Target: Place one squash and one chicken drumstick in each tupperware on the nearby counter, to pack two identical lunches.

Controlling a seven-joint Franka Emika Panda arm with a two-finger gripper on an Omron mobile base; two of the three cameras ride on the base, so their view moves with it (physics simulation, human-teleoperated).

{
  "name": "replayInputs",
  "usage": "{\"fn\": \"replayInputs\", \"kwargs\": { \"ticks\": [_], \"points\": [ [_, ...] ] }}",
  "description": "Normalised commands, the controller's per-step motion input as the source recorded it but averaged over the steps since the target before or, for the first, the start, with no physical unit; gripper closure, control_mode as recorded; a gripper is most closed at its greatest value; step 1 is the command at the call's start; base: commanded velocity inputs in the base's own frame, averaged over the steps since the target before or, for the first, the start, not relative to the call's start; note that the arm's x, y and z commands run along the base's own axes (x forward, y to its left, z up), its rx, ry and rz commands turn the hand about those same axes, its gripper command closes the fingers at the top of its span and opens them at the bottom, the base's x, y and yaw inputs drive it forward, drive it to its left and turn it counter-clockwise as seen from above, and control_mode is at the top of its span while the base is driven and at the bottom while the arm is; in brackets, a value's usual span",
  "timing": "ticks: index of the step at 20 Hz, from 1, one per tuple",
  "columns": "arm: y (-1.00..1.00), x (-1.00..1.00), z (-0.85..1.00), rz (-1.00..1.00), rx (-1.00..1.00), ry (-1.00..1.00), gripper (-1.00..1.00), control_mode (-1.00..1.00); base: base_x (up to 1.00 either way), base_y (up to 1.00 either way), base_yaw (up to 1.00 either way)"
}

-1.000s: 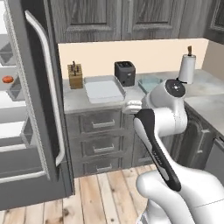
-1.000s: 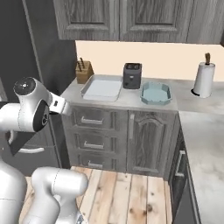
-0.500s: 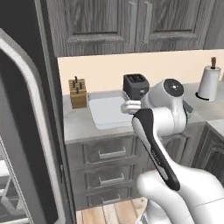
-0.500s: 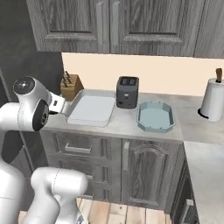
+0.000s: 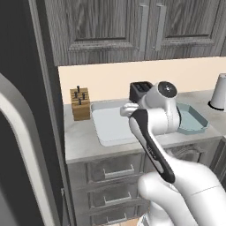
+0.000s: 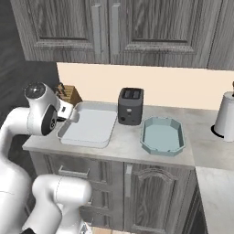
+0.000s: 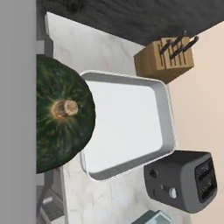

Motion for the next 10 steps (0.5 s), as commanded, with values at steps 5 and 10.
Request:
{"fn": "replayInputs", "kwargs": {
  "ticks": [5, 10],
  "points": [
    [0.0, 0.63, -0.57, 0.0, 0.0, 0.08, 1.0, -1.0, 0.0, 0.0, 0.0],
    [0.0, 0.74, -0.42, 0.0, 0.0, 0.07, 1.0, -1.0, 0.0, 0.0, 0.0]
  ]
}}
